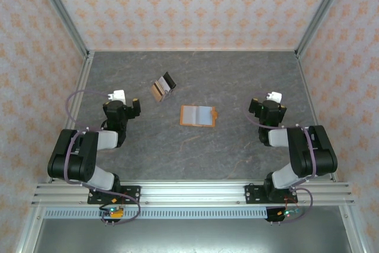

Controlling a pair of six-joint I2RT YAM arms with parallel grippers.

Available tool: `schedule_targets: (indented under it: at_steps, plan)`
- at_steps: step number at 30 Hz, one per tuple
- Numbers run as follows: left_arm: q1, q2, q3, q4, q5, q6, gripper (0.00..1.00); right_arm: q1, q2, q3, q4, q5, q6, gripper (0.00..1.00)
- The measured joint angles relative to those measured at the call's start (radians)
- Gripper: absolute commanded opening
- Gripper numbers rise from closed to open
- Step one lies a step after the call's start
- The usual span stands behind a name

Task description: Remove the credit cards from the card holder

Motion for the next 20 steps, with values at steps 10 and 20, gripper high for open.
schedule_targets:
  at_steps: [10,20]
  plan:
    - [-0.016,0.002,0.002,0.0,-0.019,0.007,1.0,0.0,0.0,0.001,0.001,0.0,0.002,0.99]
    - [-0.016,0.002,0.01,-0.001,-0.016,0.019,1.0,0.0,0.0,0.001,0.001,0.0,0.002,0.99]
